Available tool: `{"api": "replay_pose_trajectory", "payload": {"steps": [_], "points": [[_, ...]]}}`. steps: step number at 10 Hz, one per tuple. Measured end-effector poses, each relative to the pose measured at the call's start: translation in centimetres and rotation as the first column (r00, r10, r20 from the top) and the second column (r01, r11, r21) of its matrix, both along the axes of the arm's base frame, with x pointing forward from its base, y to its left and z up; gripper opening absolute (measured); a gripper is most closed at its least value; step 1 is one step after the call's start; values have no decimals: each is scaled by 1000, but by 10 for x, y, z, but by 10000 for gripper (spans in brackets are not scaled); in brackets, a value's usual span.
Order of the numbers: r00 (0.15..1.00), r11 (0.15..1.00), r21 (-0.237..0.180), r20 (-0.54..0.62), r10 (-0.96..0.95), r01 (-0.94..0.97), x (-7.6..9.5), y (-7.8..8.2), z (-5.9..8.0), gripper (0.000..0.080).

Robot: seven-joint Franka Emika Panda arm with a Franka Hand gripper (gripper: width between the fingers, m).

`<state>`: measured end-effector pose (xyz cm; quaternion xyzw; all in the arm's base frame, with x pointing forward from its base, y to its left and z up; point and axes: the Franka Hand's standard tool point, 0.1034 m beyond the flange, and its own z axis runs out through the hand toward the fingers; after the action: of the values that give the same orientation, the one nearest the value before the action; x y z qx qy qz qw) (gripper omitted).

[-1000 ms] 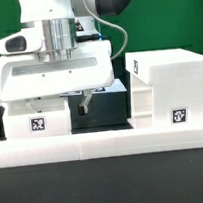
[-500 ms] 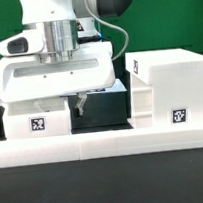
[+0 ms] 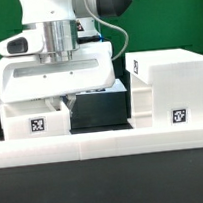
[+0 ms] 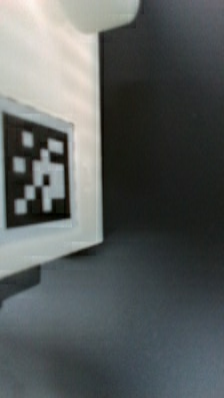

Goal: Assemble drawer

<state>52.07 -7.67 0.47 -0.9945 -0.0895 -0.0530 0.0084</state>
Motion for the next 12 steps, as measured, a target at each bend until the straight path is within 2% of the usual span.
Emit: {"api": "replay_pose_trajectory", "payload": {"steps": [5,9,12], "points": [[1000,1000,-1,-3,18,-18,0,1,1,41],[989,989,14,-32,145,-145,-5,8,26,41],[981,982,9,-36,189,-189,-6,7,21,41]]}}
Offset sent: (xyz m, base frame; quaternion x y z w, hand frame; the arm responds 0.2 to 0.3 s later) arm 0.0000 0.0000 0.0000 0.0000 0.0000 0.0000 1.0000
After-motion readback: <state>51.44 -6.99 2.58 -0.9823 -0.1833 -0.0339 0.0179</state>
